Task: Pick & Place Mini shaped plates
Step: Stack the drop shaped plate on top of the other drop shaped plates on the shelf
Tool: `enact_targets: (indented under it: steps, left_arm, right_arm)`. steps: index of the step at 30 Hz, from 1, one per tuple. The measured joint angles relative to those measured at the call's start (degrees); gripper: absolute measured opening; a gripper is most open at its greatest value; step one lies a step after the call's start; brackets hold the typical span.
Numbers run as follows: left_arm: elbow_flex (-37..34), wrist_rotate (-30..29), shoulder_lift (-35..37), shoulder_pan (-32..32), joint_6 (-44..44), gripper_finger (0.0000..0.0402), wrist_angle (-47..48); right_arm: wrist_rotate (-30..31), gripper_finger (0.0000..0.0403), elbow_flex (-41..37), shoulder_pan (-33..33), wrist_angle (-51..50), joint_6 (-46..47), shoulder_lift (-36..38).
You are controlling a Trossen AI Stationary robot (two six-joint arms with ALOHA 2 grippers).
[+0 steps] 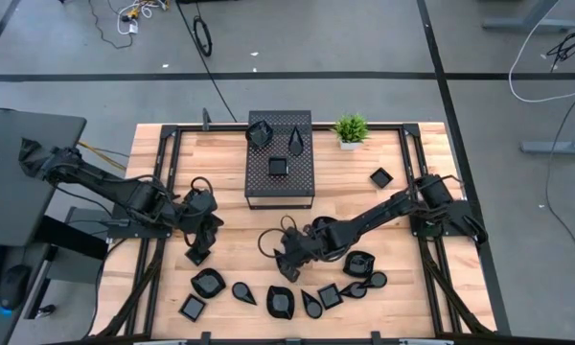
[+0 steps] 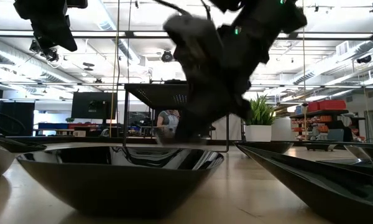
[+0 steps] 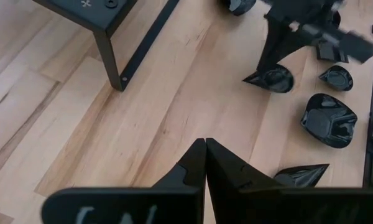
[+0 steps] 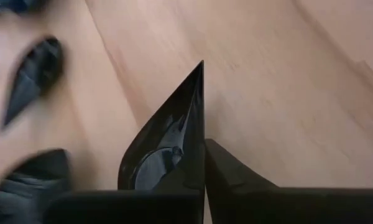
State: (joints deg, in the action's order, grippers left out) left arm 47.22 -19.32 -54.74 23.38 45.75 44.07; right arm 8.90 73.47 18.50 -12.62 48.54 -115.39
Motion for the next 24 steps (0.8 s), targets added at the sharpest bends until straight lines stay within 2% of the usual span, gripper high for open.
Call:
enact_targets:
  steps: [11, 14, 17, 20, 24]
  left_arm:
    - [0.0, -2.72, 0.0, -0.01, -0.07, 0.0016, -0.23]
    - [0.0, -4.64, 0.0, -0.07, -0.06, 0.0016, -0.69]
    - [0.0, -7.31, 0.0, -0.07, -0.06, 0.0016, -1.73]
    - [0.0, -9.71, 0.0, -0.47, -0.04, 0.0016, -3.04]
    - [0.0, -11.96, 0.0, -2.09, -0.04, 0.0016, -5.43]
  right_arm:
    - [-3.43, 0.0001, 0.0, 0.0, -1.54, 12.33, 15.76]
    - [-0.46, 0.0001, 0.0, -0.64, -2.36, 14.62, 21.05]
    - [5.86, 0.0001, 0.0, -2.79, -5.8, 16.63, 25.98]
    - [12.41, 0.0, 0.0, -6.65, -11.35, 18.51, 29.78]
    - [14.22, 0.0, 0.0, -14.96, -14.24, 12.87, 31.43]
